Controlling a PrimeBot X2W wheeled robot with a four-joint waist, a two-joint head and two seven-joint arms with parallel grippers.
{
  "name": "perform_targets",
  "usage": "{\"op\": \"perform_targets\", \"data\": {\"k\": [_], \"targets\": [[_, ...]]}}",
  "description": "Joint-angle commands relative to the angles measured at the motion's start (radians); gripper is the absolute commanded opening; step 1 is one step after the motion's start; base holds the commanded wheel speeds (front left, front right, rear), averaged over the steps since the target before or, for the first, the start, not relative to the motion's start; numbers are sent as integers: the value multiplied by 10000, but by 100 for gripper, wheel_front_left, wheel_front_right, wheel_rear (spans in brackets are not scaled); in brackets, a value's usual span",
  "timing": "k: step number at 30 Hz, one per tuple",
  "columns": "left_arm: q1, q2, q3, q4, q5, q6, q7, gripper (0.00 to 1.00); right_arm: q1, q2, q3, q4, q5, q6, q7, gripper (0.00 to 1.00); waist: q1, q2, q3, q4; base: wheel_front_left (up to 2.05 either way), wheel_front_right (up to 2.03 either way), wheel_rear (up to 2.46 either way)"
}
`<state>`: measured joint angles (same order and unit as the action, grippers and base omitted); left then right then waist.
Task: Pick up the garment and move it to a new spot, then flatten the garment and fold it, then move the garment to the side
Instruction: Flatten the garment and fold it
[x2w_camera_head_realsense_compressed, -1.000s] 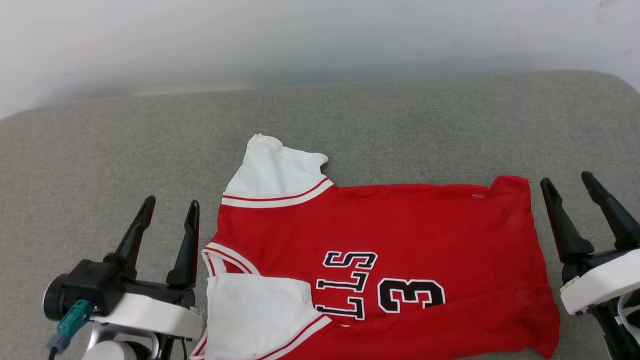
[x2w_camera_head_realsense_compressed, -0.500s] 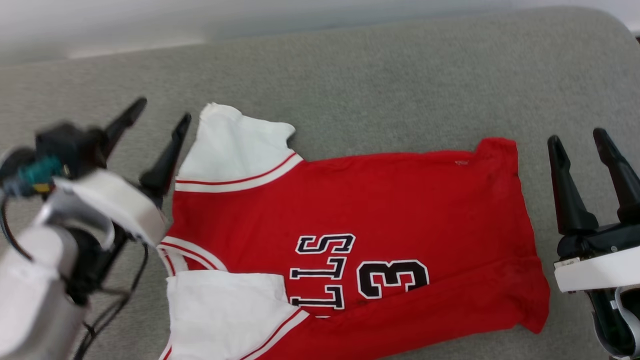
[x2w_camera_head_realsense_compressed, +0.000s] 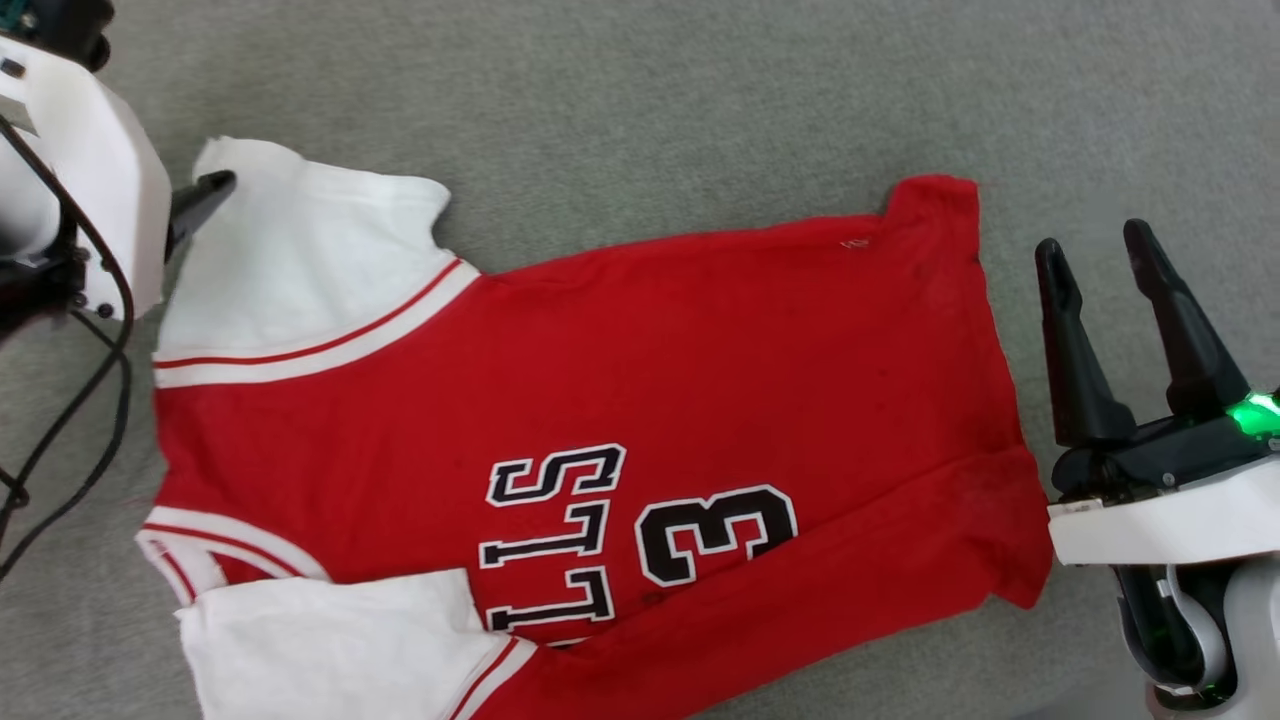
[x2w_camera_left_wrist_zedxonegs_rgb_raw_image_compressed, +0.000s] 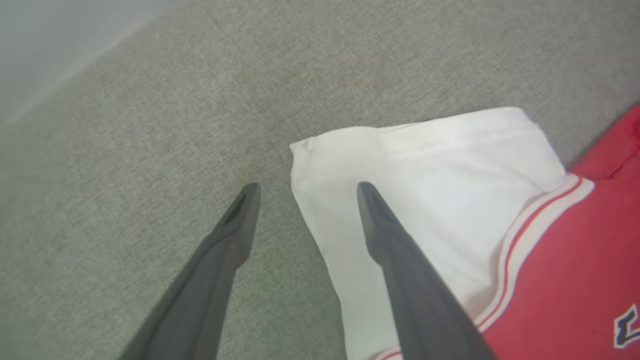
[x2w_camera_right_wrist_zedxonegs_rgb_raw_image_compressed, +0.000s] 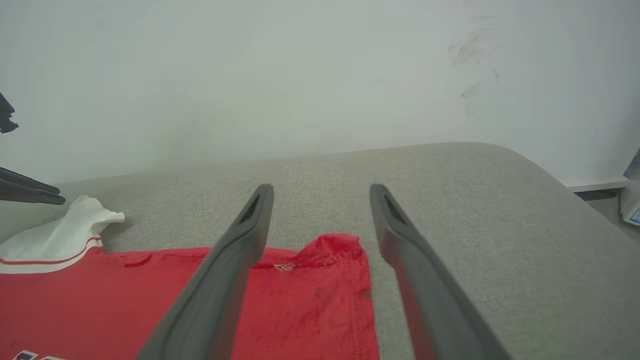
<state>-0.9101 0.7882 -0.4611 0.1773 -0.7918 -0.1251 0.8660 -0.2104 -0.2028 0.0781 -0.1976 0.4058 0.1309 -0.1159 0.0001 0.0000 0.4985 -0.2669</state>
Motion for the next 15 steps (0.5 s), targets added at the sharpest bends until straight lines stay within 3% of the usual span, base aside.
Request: {"op": "perform_targets", "data": {"k": [1, 7, 14, 15], "targets": [[-142, 97, -26, 127, -79, -28, 168, 100, -187, 51, 70, 38, 90, -4, -94, 100, -1, 0, 334, -334, 0, 0, 0], [-519, 294, -42, 632, 44, 368, 838, 100, -296, 49, 280, 343, 187, -4, -416, 100, -1, 0, 675, -615, 0, 0, 0], [-308, 367, -383, 1315, 92, 308, 1168, 98, -487, -168, 453, 531, 113, -4, -528, 100, -1, 0, 903, -702, 0, 0, 0], [-245, 343, -443, 1370, 31, 268, 1213, 44, -536, -214, 457, 527, 94, -4, -523, 100, -1, 0, 908, -692, 0, 0, 0]]}}
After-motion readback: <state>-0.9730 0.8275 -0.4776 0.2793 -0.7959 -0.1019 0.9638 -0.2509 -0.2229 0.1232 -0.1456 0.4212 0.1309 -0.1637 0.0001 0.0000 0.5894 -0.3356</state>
